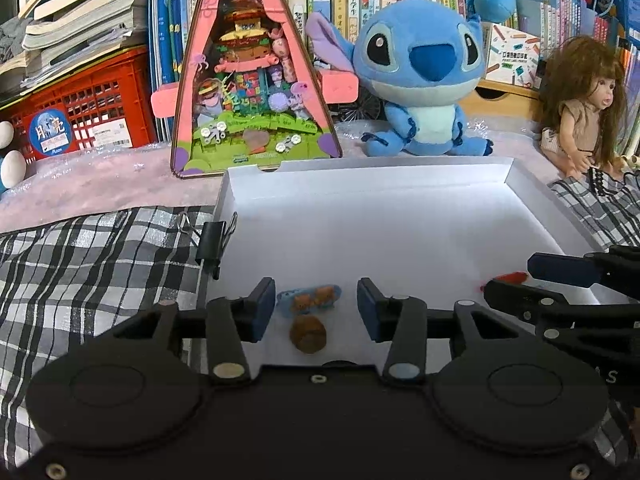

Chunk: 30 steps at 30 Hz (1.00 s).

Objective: Organize rigid objects
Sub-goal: 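Open the left tool to drop the blue toy while the right releases the screwdriver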

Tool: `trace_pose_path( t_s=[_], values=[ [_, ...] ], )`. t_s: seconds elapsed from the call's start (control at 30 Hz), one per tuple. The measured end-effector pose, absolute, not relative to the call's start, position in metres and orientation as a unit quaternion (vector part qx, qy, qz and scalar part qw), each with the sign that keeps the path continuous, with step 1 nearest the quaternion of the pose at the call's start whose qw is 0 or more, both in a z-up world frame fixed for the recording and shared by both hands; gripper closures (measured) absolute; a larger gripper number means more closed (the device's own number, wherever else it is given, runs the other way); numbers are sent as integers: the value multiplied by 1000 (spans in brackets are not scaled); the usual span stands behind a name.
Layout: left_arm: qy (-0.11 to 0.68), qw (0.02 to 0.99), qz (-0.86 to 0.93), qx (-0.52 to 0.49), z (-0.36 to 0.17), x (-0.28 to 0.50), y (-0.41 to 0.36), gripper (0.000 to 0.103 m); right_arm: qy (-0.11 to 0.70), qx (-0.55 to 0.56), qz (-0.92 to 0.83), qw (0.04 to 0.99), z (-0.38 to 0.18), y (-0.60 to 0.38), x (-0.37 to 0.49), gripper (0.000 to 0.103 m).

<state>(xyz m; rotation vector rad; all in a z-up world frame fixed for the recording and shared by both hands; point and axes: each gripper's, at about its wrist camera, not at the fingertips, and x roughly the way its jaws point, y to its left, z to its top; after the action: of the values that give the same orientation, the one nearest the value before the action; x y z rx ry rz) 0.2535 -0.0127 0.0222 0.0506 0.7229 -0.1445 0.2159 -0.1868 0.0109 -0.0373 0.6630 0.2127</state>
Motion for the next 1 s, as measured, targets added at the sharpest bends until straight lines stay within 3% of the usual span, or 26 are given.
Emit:
trace_pose_path(
  t_s=[0.13, 0.3, 0.63, 1.0],
  values=[
    [342, 936, -76, 29, 29, 245, -14, 50, 317, -20, 101, 943, 16, -186, 210, 37],
    [324, 942, -78, 37, 39, 230, -15, 33, 301, -23, 98, 948, 27, -185, 198, 28],
    [300, 950, -83, 23, 53, 196, -7, 24, 274, -17, 87, 958, 45, -188, 170, 16],
    [283, 954, -97, 10, 59, 152, -5, 19, 260, 5, 81, 962, 53, -192, 139, 12]
  ],
)
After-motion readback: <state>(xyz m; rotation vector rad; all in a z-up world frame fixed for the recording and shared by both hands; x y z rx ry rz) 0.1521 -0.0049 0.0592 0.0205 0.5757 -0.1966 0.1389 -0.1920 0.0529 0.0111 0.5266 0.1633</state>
